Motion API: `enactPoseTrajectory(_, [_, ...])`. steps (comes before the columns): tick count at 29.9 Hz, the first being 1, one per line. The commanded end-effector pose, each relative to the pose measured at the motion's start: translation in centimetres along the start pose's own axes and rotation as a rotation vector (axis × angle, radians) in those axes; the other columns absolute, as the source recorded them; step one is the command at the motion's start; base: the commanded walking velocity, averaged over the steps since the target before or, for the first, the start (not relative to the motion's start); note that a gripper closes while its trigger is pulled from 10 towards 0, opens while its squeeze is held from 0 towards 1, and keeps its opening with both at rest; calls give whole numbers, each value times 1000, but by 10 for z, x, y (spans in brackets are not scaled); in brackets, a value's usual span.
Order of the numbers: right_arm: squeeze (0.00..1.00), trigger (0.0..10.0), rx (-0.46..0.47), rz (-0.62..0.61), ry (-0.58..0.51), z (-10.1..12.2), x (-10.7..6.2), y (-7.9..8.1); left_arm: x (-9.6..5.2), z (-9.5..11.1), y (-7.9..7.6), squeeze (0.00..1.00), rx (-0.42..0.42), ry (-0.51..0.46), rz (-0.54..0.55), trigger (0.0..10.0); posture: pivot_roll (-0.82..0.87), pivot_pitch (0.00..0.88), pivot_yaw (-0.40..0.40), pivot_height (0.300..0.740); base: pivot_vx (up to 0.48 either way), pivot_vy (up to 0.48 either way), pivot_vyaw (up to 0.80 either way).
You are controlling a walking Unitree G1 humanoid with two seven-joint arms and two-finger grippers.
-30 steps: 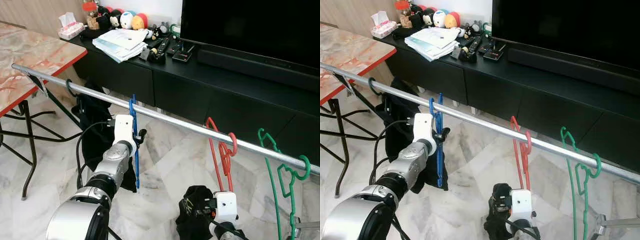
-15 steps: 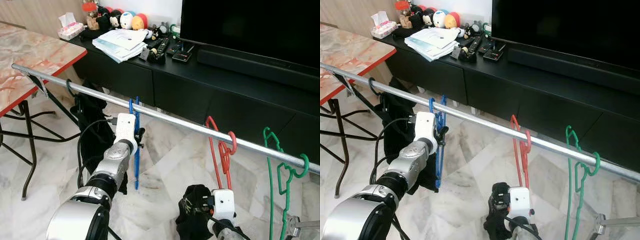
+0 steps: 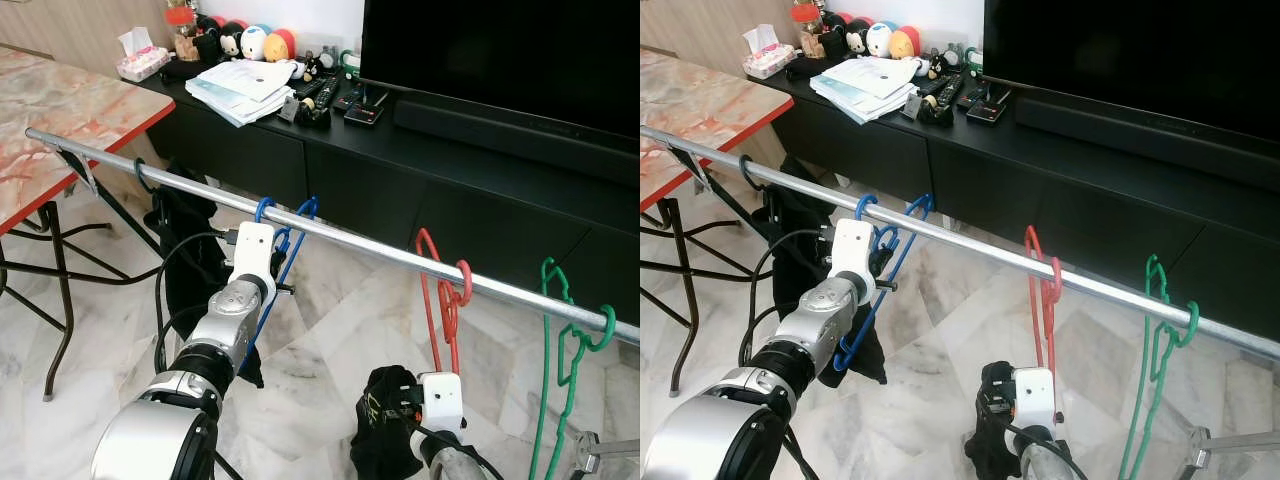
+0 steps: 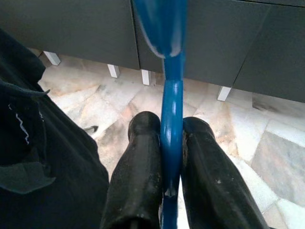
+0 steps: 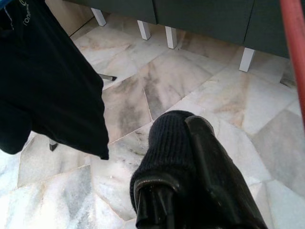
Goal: Hang hanger
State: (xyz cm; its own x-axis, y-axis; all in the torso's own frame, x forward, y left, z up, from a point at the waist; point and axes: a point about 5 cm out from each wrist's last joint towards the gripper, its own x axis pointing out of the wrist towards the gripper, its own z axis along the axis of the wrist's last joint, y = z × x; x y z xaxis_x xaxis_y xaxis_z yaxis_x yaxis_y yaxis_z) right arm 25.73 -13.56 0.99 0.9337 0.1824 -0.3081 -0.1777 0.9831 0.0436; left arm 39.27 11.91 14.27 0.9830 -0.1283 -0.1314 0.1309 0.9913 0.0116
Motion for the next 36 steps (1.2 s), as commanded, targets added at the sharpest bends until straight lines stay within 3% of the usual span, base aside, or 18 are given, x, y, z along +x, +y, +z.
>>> enactPoseTrajectory(1, [0, 10000, 19, -4, 73, -16, -5, 1, -4, -12, 5, 0, 13, 41, 2, 0, -20, 172, 85, 740, 0, 0, 0])
enactPoseTrajectory(7, [0, 10000, 14, -3, 72, -15, -1, -1, -8, -27, 4, 0, -27, 92, -20, 0, -27, 161, 78, 740, 0, 0, 0])
enactPoseTrajectory(13, [0, 10000, 8, -4, 68, -12, 2, -4, -9, -29, 4, 0, -37, 95, -23, 0, -31, 149, 71, 740, 0, 0, 0])
enactPoseTrajectory(18, [0, 10000, 0, -21, 40, -5, 6, -8, -10, -11, 12, 0, -65, -54, 14, 0, -31, 134, 65, 740, 0, 0, 0])
enactPoseTrajectory(26, [0, 10000, 2, -22, 22, 2, 13, -9, -14, -10, 23, 0, -10, -80, 40, 0, -18, 109, 60, 740, 0, 0, 0])
enactPoseTrajectory(32, [0, 10000, 10, -33, 4, 5, 17, -9, -37, -33, 34, 0, 48, -78, 34, 0, -24, 85, 83, 740, 0, 0, 0])
enactPoseTrajectory(36, [0, 10000, 15, -44, -3, 6, 17, -10, -44, -40, 36, 0, 62, -82, 23, 0, -29, 85, 97, 740, 0, 0, 0])
